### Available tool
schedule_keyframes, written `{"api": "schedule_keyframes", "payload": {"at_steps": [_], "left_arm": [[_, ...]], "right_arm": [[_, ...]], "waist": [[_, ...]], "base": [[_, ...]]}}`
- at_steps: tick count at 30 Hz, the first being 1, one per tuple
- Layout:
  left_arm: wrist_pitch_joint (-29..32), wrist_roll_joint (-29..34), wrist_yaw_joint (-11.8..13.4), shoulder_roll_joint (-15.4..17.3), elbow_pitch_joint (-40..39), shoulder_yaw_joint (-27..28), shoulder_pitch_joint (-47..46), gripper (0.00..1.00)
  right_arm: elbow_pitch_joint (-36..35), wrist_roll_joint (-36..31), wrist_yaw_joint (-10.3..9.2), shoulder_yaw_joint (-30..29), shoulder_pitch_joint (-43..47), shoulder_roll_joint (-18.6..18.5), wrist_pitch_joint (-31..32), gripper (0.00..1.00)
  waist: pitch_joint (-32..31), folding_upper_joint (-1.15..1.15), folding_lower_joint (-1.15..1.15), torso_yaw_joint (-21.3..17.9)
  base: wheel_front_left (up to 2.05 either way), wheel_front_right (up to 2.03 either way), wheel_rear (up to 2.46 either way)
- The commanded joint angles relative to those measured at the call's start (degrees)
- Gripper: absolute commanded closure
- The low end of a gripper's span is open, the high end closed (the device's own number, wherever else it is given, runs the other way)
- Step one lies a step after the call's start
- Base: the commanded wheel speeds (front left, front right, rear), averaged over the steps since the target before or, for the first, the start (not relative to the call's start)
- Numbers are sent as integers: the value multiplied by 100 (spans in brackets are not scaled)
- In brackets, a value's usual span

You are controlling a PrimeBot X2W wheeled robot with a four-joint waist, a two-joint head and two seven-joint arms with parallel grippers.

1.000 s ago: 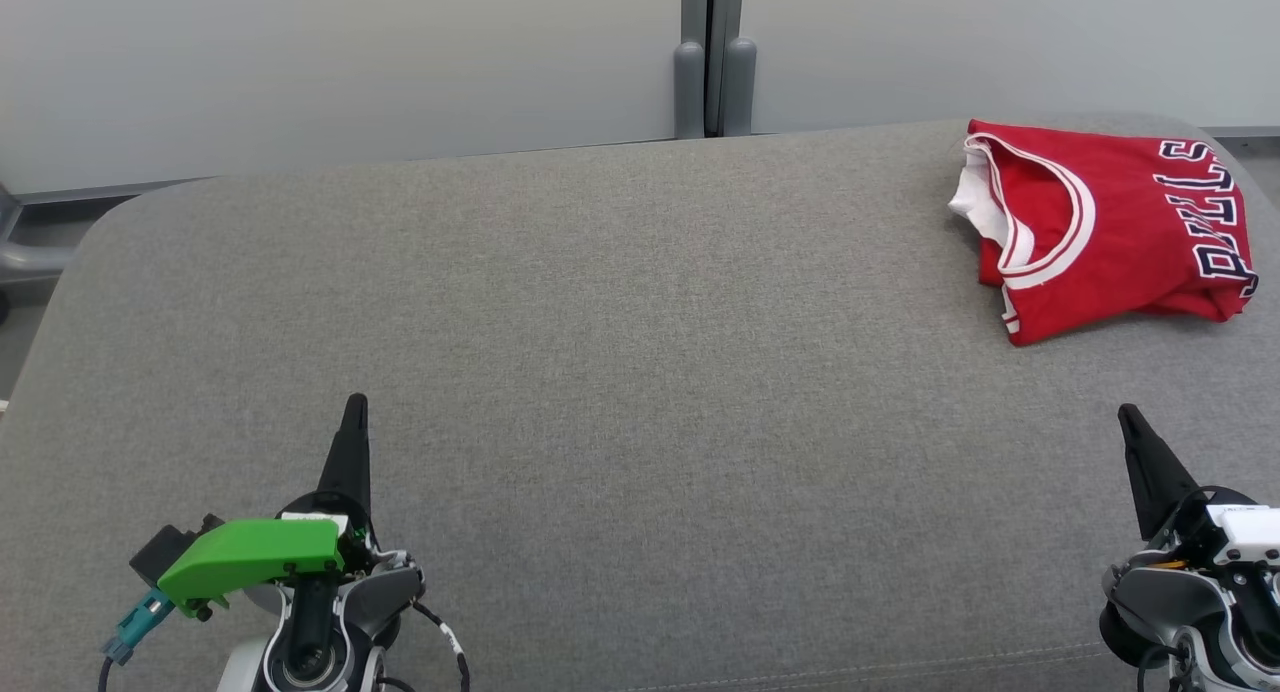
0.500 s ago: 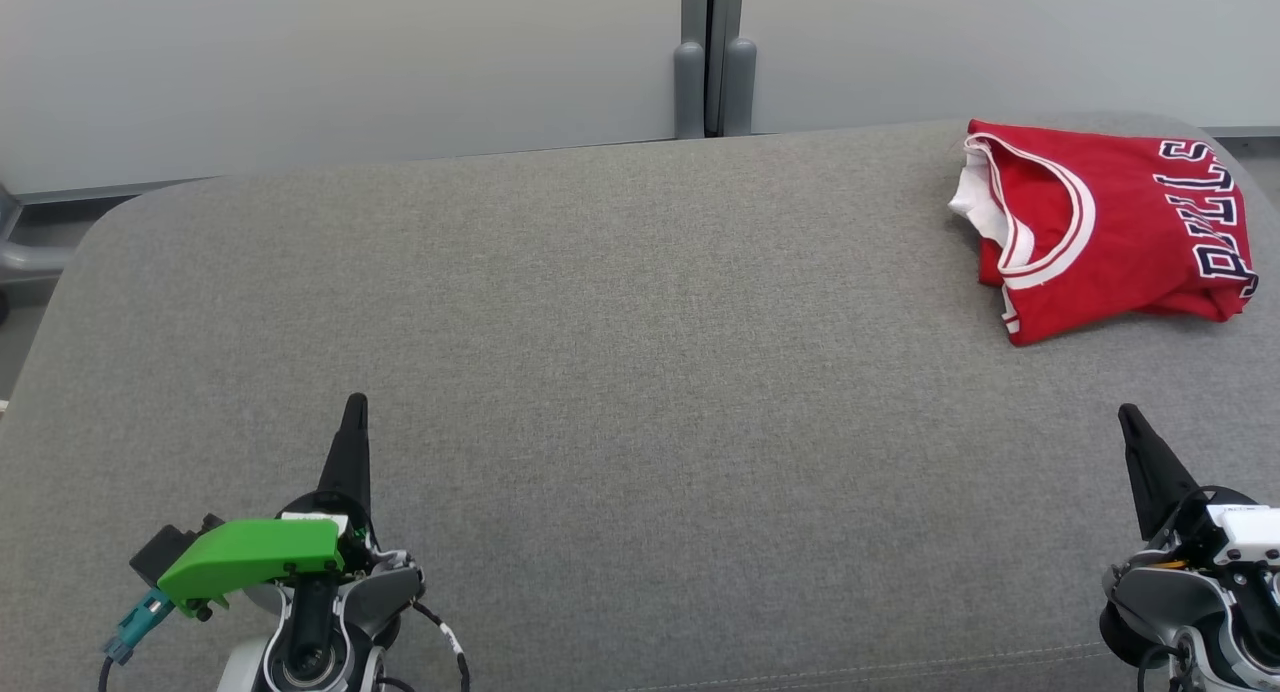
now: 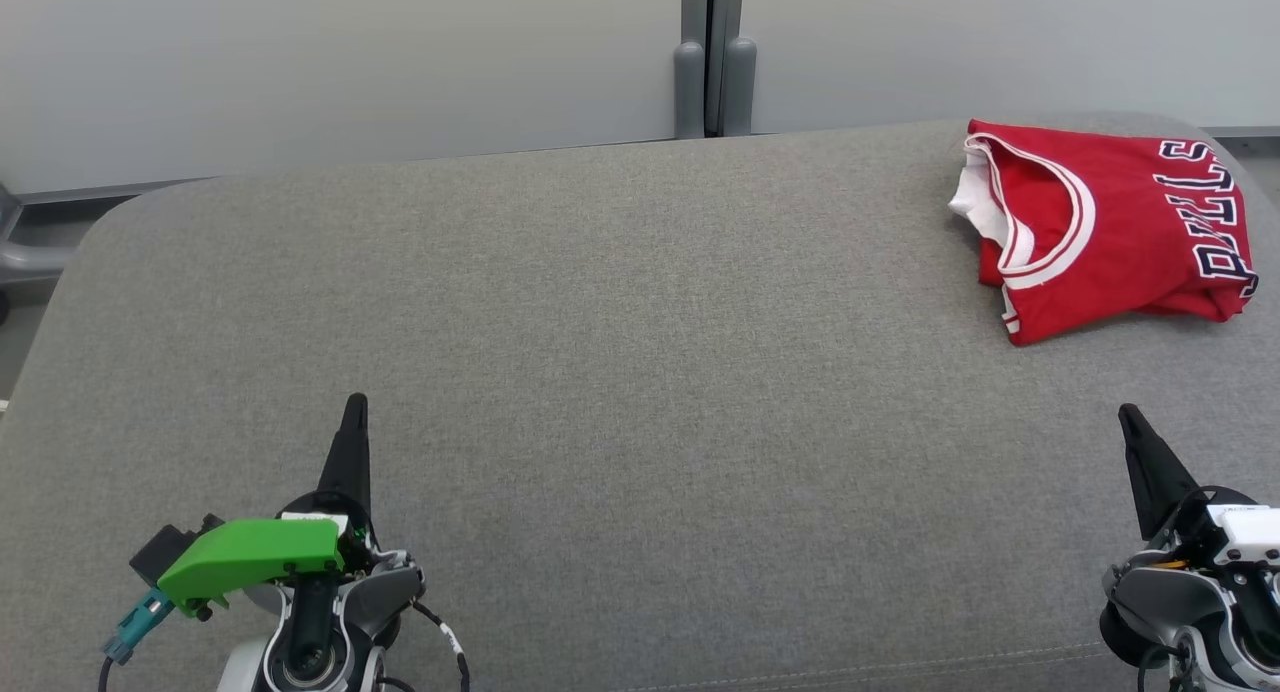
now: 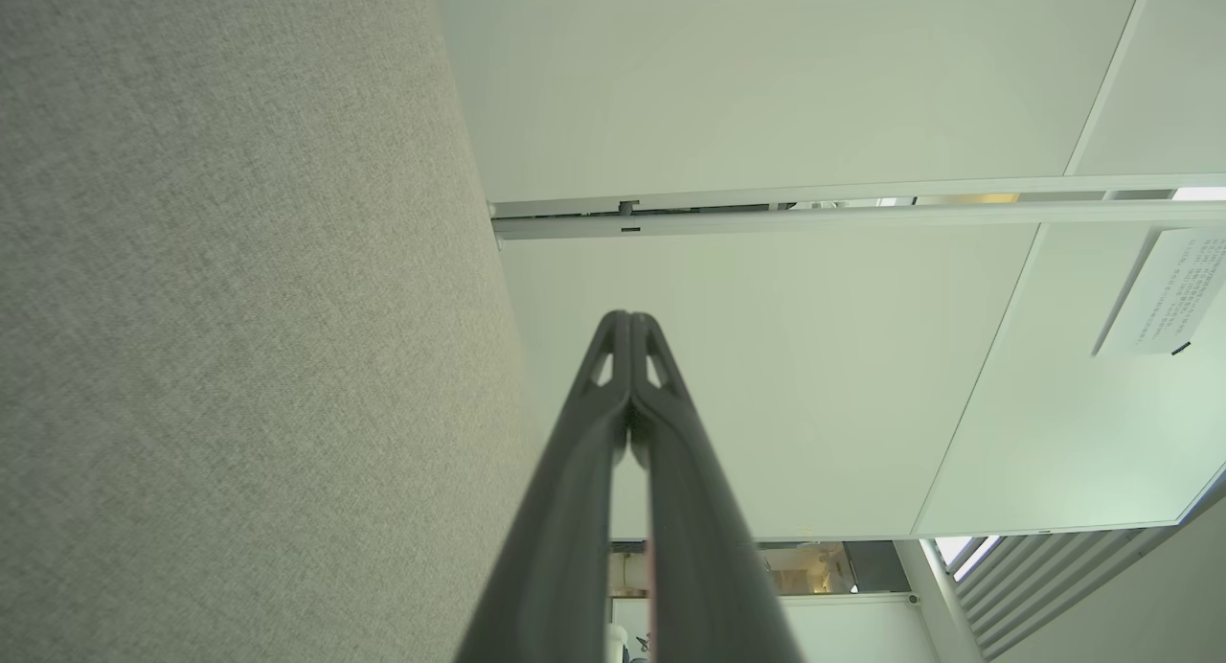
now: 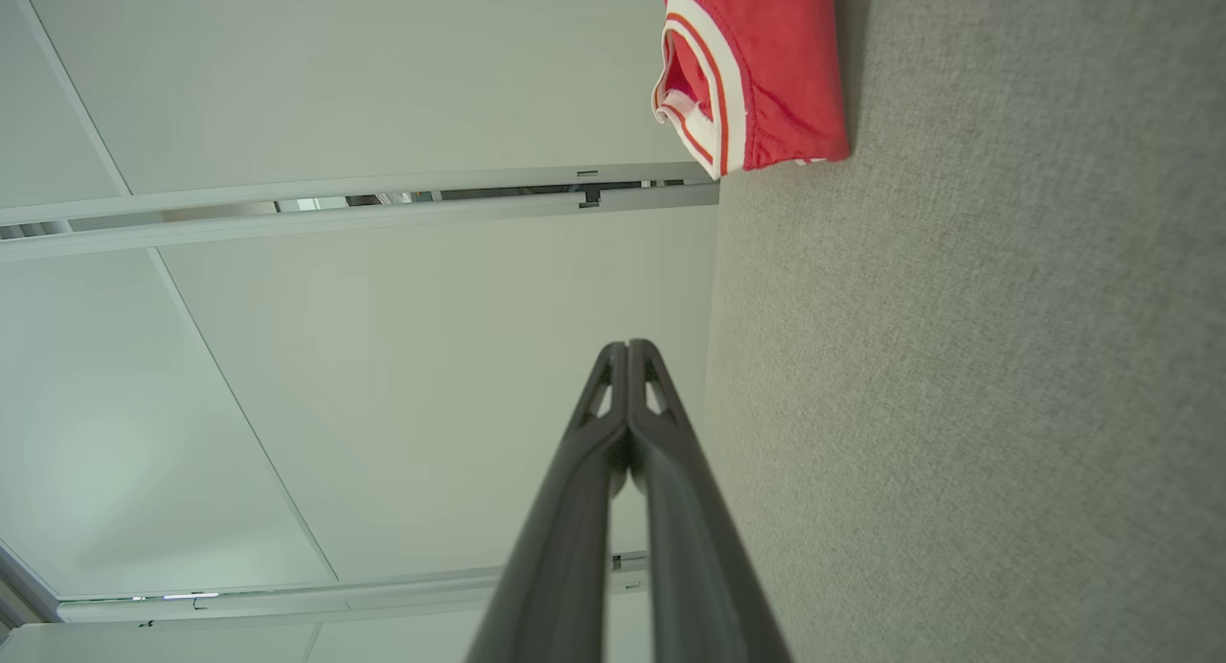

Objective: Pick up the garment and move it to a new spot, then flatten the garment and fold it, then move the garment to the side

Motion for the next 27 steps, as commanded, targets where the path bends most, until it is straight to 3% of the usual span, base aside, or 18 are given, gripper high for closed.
{"api": "schedule_keyframes", "payload": {"at_steps": [1, 27], "left_arm": [[25, -29, -35, 1, -18, 13, -72, 100], [24, -31, -37, 2, -16, 11, -73, 100]], "right_arm": [[-21, -1, 4, -15, -55, -22, 21, 100], [-21, -6, 4, -19, -56, -19, 25, 100]], "waist": [[0, 0, 0, 0], [0, 0, 0, 0]], "base": [[0, 0, 0], [0, 0, 0]]}}
